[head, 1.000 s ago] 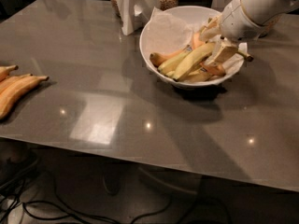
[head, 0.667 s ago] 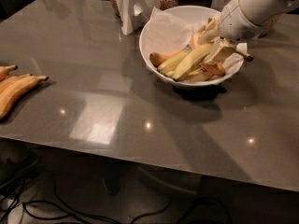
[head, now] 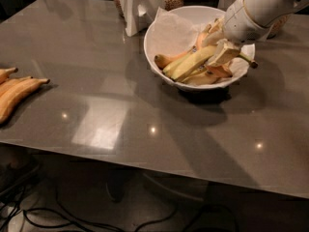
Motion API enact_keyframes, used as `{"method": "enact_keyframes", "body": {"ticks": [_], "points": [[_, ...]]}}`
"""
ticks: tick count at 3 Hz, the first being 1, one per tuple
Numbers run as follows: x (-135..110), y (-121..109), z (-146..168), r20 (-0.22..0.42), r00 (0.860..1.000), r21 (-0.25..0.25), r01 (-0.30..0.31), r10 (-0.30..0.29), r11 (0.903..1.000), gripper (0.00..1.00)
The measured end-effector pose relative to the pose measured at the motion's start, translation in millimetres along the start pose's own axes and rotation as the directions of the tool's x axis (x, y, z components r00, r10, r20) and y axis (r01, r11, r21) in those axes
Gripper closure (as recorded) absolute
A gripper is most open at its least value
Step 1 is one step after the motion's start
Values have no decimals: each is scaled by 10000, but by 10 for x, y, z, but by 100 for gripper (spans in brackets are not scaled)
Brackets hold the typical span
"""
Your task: Pick banana from white bowl
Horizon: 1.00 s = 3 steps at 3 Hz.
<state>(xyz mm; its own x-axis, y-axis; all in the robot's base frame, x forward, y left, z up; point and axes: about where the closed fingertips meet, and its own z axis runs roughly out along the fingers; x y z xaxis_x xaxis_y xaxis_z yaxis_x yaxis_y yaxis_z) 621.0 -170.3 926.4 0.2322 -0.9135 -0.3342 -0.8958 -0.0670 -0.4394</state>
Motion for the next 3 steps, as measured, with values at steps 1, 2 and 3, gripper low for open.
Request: {"method": "enact_keyframes", "body": {"ticks": [1, 2, 3], "points": [[-81, 10, -27, 68, 9998, 27, 212, -213, 9998, 96], [-166, -1, -128, 57, 9988, 127, 491, -491, 9987, 100], [-232, -23, -285, -51, 9974, 221, 715, -714, 9972, 100]]}}
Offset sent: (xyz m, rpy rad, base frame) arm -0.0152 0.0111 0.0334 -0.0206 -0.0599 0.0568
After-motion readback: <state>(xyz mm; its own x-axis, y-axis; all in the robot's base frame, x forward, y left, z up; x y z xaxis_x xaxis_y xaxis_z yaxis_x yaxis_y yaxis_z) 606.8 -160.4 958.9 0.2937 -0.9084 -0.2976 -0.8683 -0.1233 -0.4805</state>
